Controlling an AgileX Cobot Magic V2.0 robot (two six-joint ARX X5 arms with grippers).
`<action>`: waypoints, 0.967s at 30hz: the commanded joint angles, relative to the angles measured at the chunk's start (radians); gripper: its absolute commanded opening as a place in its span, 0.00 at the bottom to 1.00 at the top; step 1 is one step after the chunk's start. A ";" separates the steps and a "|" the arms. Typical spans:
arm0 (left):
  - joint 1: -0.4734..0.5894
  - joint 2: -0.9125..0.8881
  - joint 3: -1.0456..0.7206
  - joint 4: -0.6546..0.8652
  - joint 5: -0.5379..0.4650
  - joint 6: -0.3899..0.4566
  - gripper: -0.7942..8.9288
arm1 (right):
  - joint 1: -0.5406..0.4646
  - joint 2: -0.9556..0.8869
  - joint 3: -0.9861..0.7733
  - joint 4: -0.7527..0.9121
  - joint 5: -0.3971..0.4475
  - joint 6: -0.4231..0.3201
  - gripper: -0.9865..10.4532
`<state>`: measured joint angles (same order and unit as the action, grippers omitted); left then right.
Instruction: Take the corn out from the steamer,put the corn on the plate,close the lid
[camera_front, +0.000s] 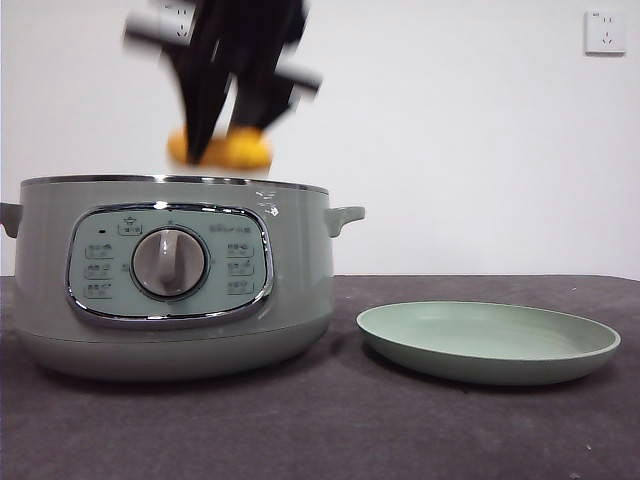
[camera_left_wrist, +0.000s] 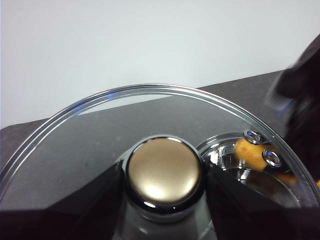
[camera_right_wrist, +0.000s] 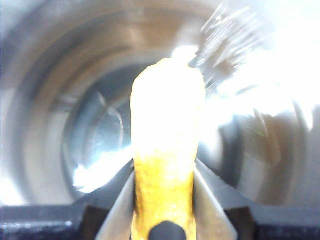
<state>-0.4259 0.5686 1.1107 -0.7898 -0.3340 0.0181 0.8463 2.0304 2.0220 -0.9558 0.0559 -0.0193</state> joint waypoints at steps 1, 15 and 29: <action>0.000 0.013 0.010 0.066 -0.005 0.008 0.07 | -0.021 -0.063 0.001 -0.066 0.004 -0.002 0.08; 0.000 0.127 0.010 0.116 0.025 0.007 0.07 | -0.244 -0.217 -0.045 -0.418 0.104 0.080 0.08; 0.000 0.157 0.010 0.160 0.054 0.000 0.07 | -0.289 -0.501 -0.768 0.098 0.103 0.127 0.08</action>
<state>-0.4259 0.7330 1.1107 -0.6918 -0.2768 0.0174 0.5560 1.5291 1.3045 -0.9104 0.1589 0.0914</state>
